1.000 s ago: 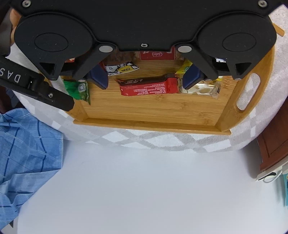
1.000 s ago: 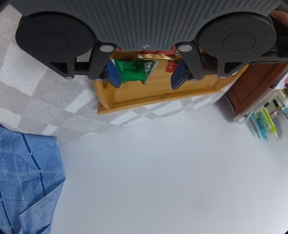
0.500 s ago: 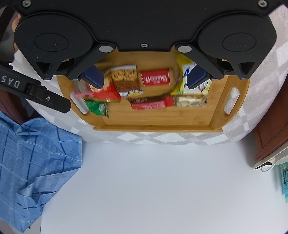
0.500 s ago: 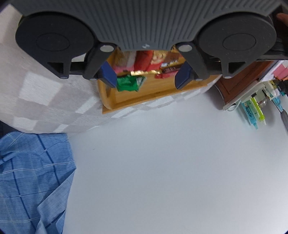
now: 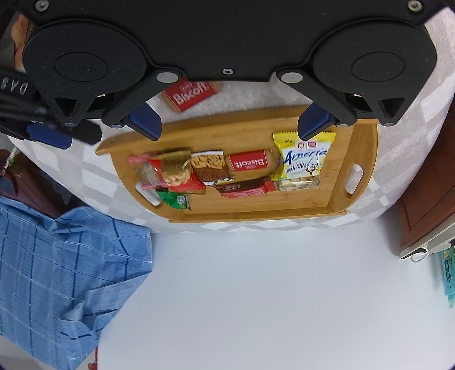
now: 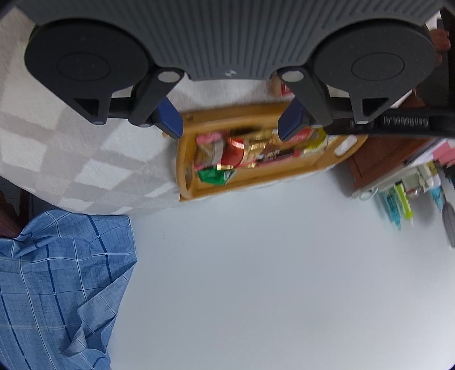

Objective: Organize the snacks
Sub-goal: 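Move both tools back to the snacks on the blanket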

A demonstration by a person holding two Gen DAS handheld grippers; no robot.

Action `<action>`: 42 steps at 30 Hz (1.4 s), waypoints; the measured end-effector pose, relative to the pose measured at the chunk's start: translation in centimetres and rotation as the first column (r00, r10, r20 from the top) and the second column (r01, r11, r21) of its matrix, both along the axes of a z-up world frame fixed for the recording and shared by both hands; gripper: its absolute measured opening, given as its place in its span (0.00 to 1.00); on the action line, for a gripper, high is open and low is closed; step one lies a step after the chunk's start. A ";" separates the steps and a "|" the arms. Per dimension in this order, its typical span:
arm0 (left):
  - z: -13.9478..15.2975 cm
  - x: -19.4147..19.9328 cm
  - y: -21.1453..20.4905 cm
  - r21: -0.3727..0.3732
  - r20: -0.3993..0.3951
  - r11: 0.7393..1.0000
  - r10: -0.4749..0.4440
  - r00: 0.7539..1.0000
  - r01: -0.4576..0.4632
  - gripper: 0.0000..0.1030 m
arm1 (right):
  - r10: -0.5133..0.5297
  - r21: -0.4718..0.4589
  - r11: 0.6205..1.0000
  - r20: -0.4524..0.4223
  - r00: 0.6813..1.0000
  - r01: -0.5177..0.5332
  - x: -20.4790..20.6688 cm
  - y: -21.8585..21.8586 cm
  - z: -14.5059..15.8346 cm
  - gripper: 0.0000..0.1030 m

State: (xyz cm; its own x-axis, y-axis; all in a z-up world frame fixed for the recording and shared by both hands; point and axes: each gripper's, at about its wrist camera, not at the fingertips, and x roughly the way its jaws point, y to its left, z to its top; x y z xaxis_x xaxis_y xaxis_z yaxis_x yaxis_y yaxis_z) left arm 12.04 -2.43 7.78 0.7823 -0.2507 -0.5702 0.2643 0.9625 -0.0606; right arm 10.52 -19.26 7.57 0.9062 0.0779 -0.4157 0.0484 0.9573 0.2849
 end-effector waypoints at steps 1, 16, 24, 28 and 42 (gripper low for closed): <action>-0.1 -0.3 0.1 -0.004 -0.002 1.000 -0.004 1.000 0.004 1.00 | 0.004 -0.020 1.000 -0.003 1.000 -0.005 -0.5 0.3 -0.1 0.82; -0.7 -4.1 0.8 0.009 -0.041 1.000 -0.029 0.999 0.029 1.00 | 0.009 -0.163 0.986 -0.028 1.000 -0.014 -6.6 1.2 -1.4 0.85; -1.5 -6.1 0.6 0.022 -0.079 1.000 -0.016 0.997 0.018 1.00 | 0.012 -0.168 0.986 -0.054 0.998 -0.021 -9.0 1.5 -2.8 0.86; -2.5 -6.6 -0.4 0.051 -0.093 0.998 -0.025 0.995 0.030 1.00 | -0.013 -0.160 0.987 -0.063 0.998 0.003 -9.7 1.8 -2.9 0.86; -4.8 -5.3 -2.8 0.161 -0.099 0.985 -0.054 0.994 0.070 0.98 | -0.145 -0.147 0.981 -0.103 0.984 0.129 -10.9 2.5 -4.5 0.93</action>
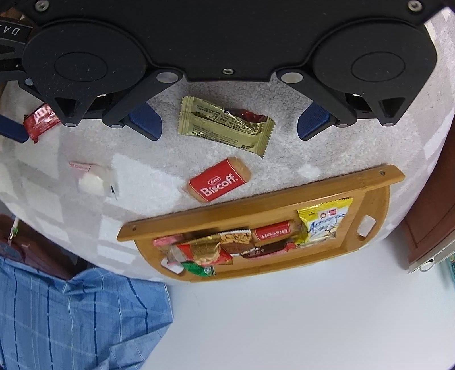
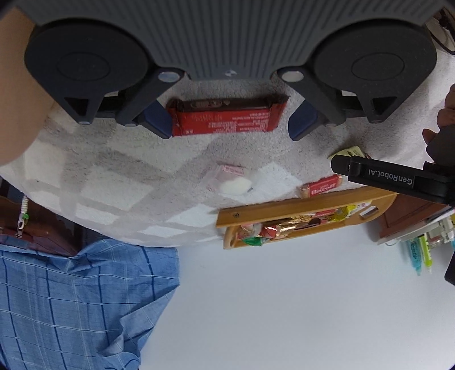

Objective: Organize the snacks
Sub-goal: 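Move both tools back to the snacks on the blanket, then grasp the gold-wrapped bar with the left tool while the right tool grasps a red chocolate bar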

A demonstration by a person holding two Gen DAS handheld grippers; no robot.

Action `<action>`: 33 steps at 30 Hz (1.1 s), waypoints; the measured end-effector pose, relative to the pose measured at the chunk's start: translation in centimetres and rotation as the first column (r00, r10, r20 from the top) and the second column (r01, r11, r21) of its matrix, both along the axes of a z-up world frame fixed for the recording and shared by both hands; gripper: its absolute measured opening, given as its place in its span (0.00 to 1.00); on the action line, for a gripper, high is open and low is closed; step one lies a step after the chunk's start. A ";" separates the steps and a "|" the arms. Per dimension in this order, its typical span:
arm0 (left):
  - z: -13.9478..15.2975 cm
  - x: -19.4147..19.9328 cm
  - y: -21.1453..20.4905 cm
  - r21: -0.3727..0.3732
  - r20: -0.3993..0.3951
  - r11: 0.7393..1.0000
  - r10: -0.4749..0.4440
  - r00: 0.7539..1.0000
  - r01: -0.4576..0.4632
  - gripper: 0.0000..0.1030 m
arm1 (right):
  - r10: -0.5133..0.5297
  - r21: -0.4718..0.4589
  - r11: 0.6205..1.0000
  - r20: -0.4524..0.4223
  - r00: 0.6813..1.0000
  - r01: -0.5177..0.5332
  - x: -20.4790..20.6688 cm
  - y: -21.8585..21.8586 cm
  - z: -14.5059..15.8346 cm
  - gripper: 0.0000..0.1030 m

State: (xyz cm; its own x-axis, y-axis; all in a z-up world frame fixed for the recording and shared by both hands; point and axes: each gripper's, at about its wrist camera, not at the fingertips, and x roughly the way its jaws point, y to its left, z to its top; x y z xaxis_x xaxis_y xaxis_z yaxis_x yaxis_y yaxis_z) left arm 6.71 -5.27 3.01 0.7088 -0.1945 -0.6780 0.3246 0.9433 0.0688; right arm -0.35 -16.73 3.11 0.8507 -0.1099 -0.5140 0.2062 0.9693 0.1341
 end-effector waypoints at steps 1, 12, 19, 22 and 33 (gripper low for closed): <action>-0.2 0.1 -0.1 0.003 -0.004 1.000 -0.002 1.000 0.002 0.97 | -0.005 -0.009 1.000 0.000 1.000 0.005 0.0 0.1 0.0 0.93; -0.8 0.1 -0.6 -0.009 -0.031 1.000 -0.028 0.999 0.028 0.75 | -0.023 -0.013 1.000 -0.016 1.000 0.023 0.7 0.6 -0.4 0.87; -0.6 -0.5 -1.1 0.003 -0.015 0.999 -0.043 0.999 0.043 0.61 | -0.020 -0.038 0.999 -0.015 1.000 0.019 0.8 1.0 -0.3 0.71; -0.4 -0.7 -1.2 -0.001 -0.011 0.999 -0.043 0.999 0.043 0.54 | -0.009 -0.040 0.999 -0.010 1.000 0.009 0.7 1.1 -0.3 0.68; 0.8 -0.5 -0.4 -0.052 -0.021 0.999 -0.008 1.000 0.007 0.48 | 0.004 0.016 1.000 0.011 1.000 -0.004 0.8 0.3 0.3 0.66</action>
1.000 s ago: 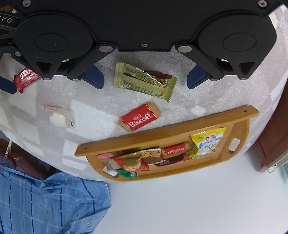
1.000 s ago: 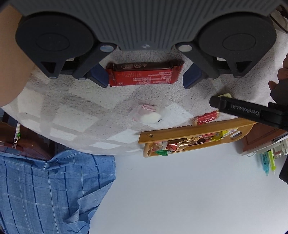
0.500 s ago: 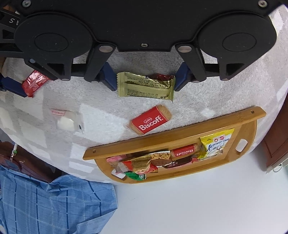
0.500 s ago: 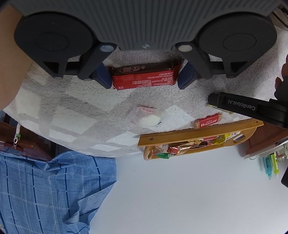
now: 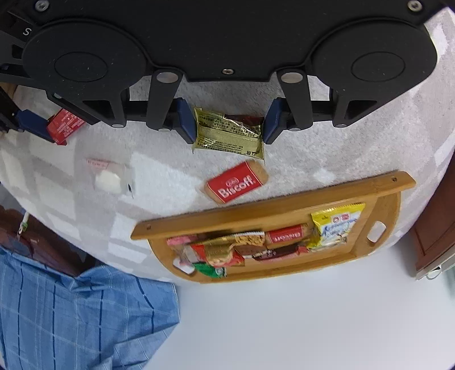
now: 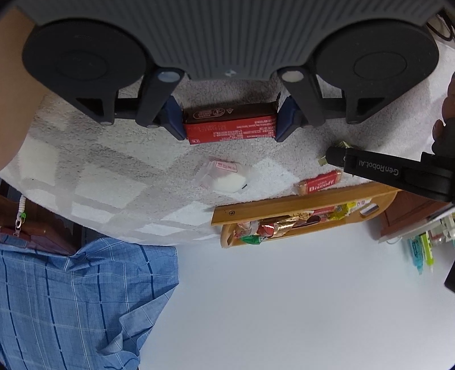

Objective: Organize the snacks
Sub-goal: 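Grasp the gold-wrapped bar with the left tool while the right tool grasps a red chocolate bar, then carry the gold bar and red chocolate bar over the tray and lower them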

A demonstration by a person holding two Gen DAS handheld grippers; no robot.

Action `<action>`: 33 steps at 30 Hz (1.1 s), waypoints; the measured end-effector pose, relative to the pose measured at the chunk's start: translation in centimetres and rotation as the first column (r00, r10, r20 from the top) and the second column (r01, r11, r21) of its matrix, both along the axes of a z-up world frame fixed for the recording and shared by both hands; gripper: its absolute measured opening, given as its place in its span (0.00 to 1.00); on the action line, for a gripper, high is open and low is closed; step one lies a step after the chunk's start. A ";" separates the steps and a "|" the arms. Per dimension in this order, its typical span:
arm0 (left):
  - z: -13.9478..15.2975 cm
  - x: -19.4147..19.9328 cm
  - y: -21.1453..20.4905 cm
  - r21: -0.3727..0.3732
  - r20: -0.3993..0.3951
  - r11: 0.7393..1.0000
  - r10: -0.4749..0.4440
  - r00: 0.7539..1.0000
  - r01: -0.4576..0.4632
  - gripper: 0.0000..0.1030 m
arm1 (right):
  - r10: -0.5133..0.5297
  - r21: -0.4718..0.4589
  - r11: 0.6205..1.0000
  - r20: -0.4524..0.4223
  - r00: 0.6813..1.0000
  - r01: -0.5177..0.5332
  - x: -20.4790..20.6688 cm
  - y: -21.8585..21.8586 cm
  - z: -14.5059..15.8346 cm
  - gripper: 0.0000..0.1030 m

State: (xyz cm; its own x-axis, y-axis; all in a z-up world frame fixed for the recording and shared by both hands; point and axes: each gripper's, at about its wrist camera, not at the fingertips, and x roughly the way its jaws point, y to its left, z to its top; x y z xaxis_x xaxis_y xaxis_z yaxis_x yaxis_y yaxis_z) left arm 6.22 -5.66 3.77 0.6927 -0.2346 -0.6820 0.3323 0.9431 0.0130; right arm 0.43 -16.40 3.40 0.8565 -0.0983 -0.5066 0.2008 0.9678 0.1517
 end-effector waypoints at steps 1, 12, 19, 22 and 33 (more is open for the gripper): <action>0.3 0.0 0.1 -0.003 0.006 1.000 0.003 1.000 -0.003 0.48 | 0.001 0.005 1.000 0.003 1.000 -0.001 0.1 -0.1 0.1 0.66; 2.0 1.3 0.9 -0.032 0.023 0.997 0.070 0.997 -0.069 0.48 | 0.055 0.005 0.998 0.054 0.997 -0.056 2.0 -0.6 1.7 0.66; 2.2 2.1 1.3 -0.031 0.015 0.994 0.108 0.994 -0.108 0.48 | 0.083 0.012 0.996 0.070 0.994 -0.084 4.0 -0.9 2.5 0.66; 2.2 2.3 1.5 -0.033 0.016 0.993 0.115 0.993 -0.115 0.48 | 0.100 0.005 0.995 0.076 0.992 -0.101 4.8 -0.8 2.9 0.66; 2.7 3.3 2.1 -0.043 0.035 0.990 0.139 0.990 -0.137 0.48 | 0.149 -0.033 0.989 0.091 0.985 -0.147 7.2 -0.1 3.8 0.66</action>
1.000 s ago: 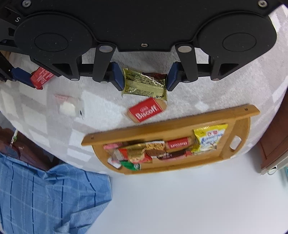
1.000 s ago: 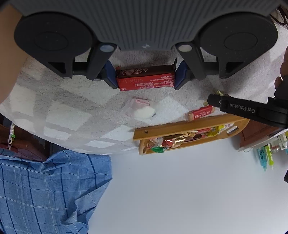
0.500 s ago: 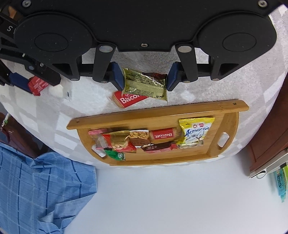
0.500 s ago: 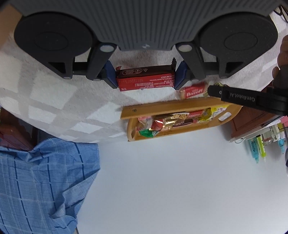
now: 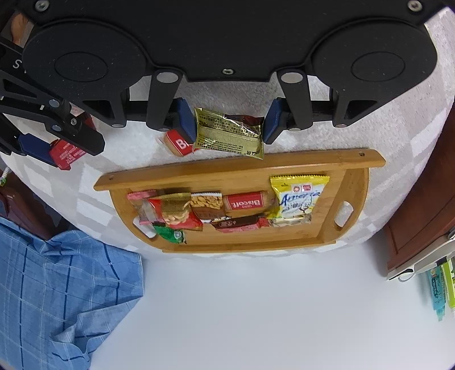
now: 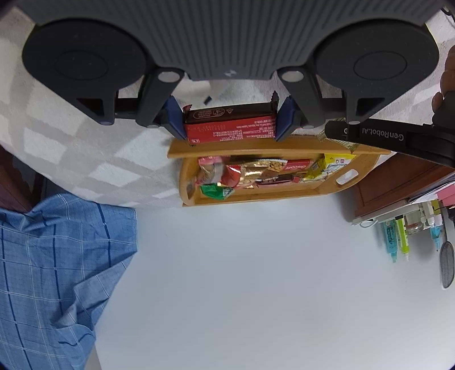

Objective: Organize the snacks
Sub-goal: 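Carry the gold bar and red chocolate bar over the tray and lower them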

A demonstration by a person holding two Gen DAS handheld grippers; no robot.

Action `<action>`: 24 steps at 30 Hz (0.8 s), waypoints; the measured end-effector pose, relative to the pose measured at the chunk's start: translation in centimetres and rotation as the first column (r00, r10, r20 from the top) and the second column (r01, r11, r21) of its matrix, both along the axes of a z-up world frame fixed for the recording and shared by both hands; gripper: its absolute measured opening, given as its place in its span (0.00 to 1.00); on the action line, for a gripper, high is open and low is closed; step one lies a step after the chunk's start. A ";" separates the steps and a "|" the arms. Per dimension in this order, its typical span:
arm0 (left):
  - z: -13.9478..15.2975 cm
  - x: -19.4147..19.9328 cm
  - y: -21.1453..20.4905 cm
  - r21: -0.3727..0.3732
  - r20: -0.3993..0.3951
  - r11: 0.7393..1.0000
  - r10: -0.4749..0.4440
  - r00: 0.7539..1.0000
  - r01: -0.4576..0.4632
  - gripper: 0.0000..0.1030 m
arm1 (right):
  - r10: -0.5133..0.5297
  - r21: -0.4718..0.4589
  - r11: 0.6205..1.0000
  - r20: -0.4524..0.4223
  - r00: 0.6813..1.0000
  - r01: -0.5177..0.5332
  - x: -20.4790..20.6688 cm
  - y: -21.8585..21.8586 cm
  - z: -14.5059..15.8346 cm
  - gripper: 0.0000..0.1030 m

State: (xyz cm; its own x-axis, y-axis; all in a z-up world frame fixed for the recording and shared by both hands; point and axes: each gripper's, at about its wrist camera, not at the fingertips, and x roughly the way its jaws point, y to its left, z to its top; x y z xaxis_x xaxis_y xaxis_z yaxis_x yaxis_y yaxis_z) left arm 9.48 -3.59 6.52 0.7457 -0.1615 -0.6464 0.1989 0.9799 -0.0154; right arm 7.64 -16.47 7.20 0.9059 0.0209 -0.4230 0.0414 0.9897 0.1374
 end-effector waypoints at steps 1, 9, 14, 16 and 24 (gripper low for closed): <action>0.1 0.1 0.1 0.000 0.003 1.000 0.004 1.000 -0.004 0.48 | 0.004 -0.001 1.000 0.001 1.000 -0.004 0.2 0.1 0.1 0.66; 0.6 1.2 0.6 -0.008 0.016 0.999 0.036 0.999 -0.036 0.48 | 0.033 -0.002 0.999 0.017 0.999 -0.033 2.2 0.1 0.8 0.66; 1.2 2.1 0.7 -0.011 0.031 0.999 0.046 0.998 -0.046 0.48 | 0.045 0.005 0.999 0.026 0.999 -0.046 3.4 -0.2 1.3 0.66; 1.4 2.6 0.7 -0.016 0.037 0.999 0.050 0.998 -0.049 0.48 | 0.047 0.006 0.999 0.032 0.998 -0.048 4.0 -0.4 1.5 0.66; 2.8 4.9 0.7 -0.042 0.061 0.997 0.061 0.996 -0.058 0.48 | 0.048 0.049 0.998 0.037 0.998 -0.050 7.3 -1.8 2.3 0.66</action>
